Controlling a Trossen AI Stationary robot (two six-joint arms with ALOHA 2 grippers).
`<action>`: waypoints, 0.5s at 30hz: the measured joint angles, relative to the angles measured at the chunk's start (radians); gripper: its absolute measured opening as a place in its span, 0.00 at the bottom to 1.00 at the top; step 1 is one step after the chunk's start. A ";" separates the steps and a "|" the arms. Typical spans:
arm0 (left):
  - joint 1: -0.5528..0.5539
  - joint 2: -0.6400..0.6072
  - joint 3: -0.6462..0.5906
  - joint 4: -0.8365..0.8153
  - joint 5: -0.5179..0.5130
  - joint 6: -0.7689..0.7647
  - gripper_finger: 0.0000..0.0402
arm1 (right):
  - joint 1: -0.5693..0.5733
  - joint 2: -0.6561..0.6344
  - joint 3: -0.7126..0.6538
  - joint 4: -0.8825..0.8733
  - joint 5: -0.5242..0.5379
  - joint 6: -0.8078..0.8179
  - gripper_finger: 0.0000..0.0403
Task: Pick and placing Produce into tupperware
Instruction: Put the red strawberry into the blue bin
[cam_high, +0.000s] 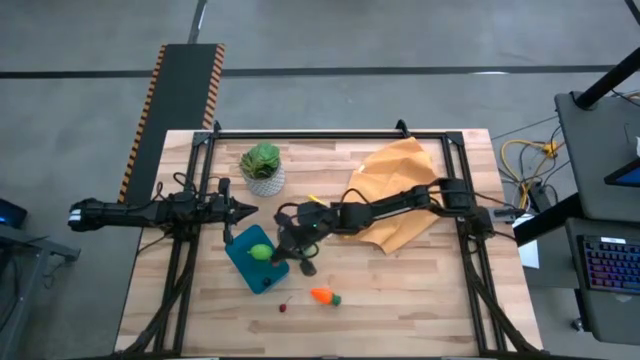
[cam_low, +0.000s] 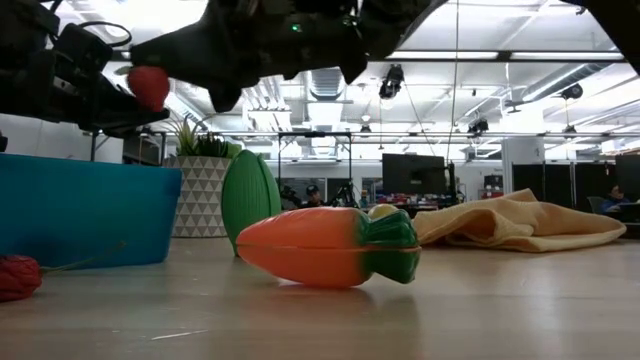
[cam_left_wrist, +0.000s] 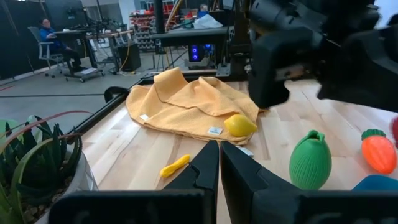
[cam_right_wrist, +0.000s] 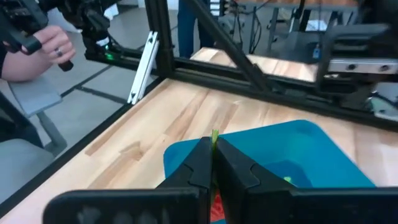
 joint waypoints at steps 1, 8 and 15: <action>0.000 0.000 0.000 0.000 0.000 0.002 0.00 | 0.001 0.003 0.008 -0.024 0.000 0.000 0.02; 0.000 -0.003 0.000 0.000 -0.004 0.004 0.00 | 0.014 0.012 0.021 -0.050 0.001 0.019 0.02; 0.000 -0.002 0.000 0.000 -0.004 0.004 0.00 | 0.030 0.045 0.019 -0.048 0.006 0.022 0.02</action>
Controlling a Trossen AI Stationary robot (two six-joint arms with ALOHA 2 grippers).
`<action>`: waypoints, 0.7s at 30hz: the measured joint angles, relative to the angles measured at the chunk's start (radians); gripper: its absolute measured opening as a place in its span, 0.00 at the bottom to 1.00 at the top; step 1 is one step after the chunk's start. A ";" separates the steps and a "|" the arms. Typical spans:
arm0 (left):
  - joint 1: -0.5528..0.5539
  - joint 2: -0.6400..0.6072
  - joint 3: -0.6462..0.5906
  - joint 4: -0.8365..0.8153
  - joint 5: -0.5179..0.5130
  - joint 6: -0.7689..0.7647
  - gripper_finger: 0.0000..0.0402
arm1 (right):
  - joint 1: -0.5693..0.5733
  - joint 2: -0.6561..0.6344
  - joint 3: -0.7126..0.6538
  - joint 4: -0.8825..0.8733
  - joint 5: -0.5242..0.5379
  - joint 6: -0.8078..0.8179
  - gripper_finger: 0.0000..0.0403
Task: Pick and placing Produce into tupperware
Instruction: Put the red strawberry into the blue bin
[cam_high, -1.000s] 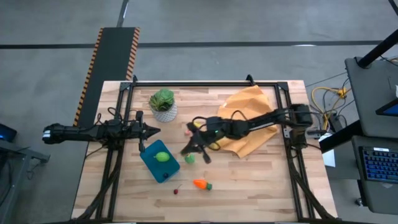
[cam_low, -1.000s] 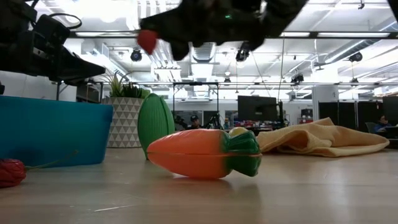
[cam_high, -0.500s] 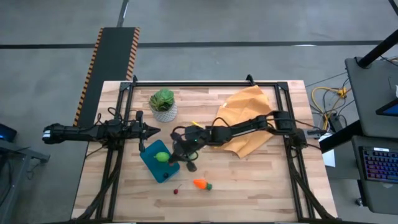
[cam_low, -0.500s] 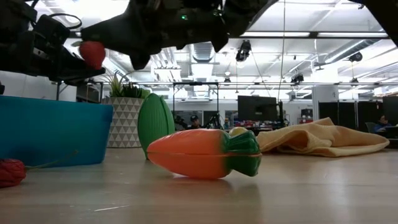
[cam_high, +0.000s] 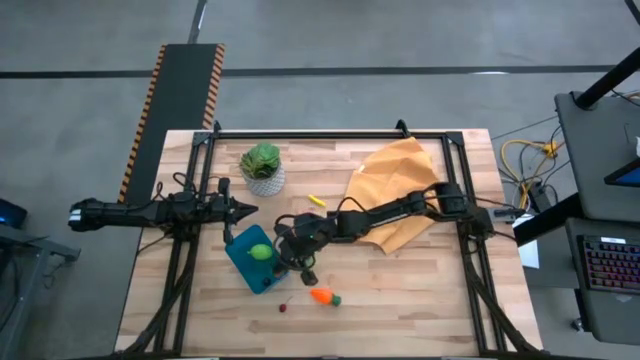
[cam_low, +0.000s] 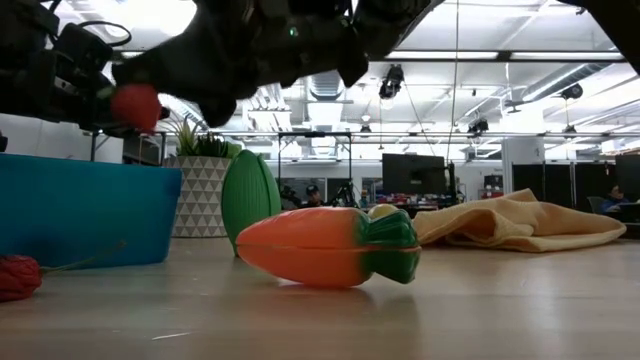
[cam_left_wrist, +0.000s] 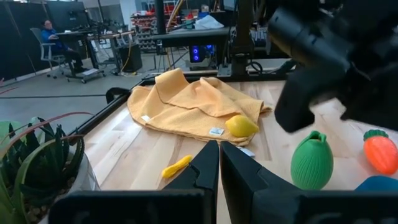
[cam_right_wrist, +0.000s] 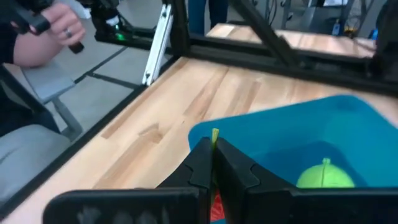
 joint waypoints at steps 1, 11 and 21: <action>0.000 0.000 0.000 0.000 0.000 0.000 0.00 | 0.000 0.006 0.000 -0.002 0.002 0.000 0.02; 0.000 0.000 0.000 0.000 0.000 0.000 0.00 | -0.007 0.034 0.009 0.004 0.006 -0.012 0.02; 0.000 0.000 0.000 0.000 0.000 -0.001 0.00 | -0.009 0.034 0.006 -0.024 0.056 -0.042 0.02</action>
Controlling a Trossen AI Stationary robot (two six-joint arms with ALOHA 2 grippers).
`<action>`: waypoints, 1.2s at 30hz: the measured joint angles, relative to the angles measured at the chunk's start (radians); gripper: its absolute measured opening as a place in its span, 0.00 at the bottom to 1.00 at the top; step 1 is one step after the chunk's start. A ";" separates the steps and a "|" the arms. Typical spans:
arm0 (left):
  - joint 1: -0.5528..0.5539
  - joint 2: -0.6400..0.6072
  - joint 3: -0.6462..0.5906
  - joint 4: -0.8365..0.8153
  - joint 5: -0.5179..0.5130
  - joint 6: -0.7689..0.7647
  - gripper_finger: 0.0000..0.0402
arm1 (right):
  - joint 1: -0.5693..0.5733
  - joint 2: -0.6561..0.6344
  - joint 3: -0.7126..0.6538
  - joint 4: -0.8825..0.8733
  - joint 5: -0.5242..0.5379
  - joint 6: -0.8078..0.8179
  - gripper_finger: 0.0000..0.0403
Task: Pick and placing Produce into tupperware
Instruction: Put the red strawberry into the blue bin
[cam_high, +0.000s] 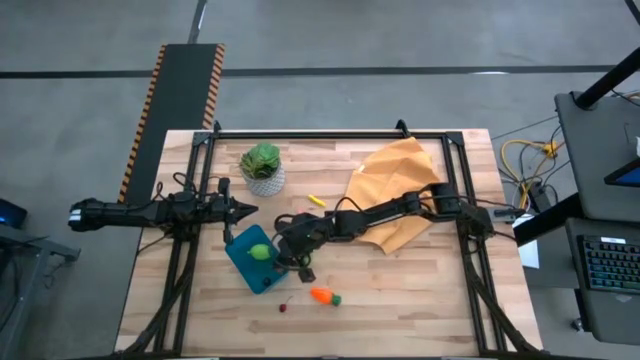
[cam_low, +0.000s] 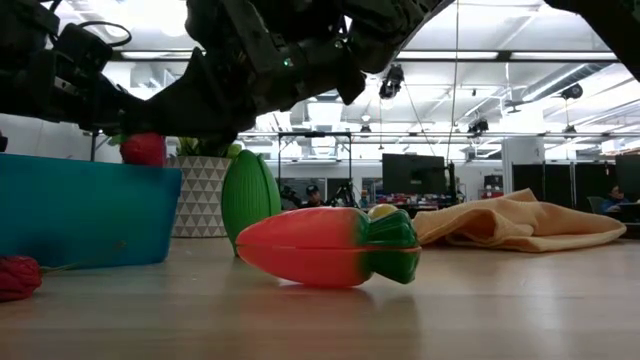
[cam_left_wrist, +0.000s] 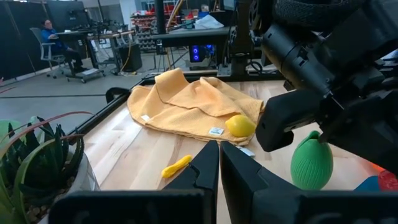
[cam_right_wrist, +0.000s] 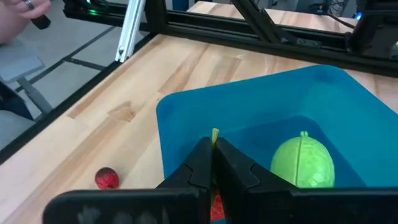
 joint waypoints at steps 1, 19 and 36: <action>0.000 0.000 0.000 0.000 0.000 0.000 0.00 | 0.000 0.000 0.000 -0.002 0.000 0.000 0.02; 0.000 0.000 0.000 0.000 0.000 0.000 0.00 | 0.000 0.000 0.000 -0.015 0.001 0.000 0.02; 0.000 0.000 0.000 0.000 0.000 -0.001 0.00 | 0.000 0.000 0.000 -0.016 0.001 0.002 0.11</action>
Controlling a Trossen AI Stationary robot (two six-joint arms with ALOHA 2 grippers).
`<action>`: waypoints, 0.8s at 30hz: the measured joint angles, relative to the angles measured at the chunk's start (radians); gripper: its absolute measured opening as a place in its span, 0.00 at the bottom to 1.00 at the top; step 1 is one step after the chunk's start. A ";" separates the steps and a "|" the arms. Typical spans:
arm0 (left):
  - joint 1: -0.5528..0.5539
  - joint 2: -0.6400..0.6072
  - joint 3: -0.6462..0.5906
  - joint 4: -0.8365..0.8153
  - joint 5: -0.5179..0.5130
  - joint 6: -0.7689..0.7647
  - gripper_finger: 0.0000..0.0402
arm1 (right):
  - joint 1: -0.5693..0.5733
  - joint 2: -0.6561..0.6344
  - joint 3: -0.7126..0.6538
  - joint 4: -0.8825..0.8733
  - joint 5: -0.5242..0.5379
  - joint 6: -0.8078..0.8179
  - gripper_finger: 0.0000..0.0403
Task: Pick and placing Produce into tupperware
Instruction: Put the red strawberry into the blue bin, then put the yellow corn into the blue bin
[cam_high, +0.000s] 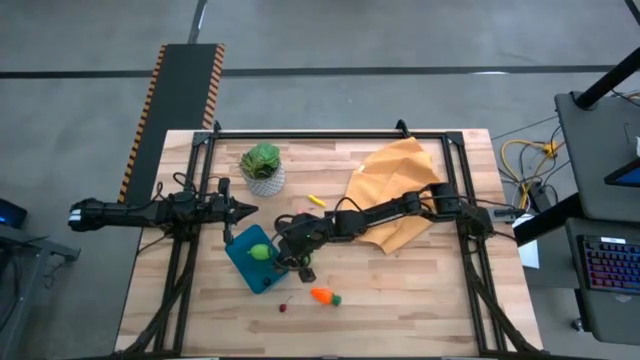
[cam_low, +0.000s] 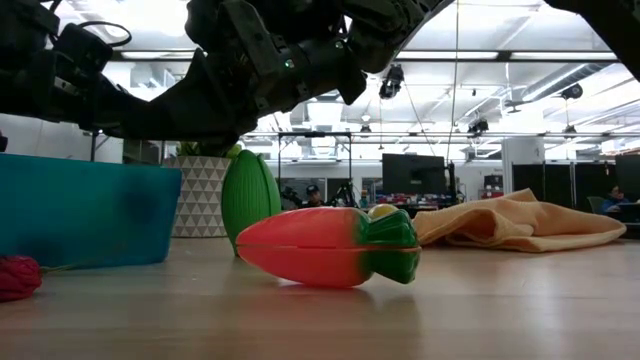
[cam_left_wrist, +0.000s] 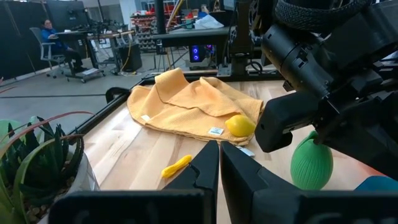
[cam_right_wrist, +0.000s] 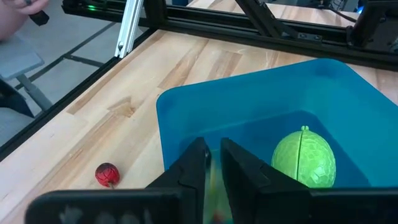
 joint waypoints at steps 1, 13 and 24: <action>0.000 0.000 0.000 0.000 0.000 0.000 0.00 | 0.000 0.000 0.000 0.000 0.000 0.000 0.13; 0.000 0.000 0.000 0.000 0.000 0.000 0.00 | -0.007 0.000 0.011 0.000 0.020 0.011 0.23; 0.000 -0.002 0.000 0.001 -0.013 0.003 0.00 | -0.062 -0.067 0.128 -0.108 0.052 -0.003 0.27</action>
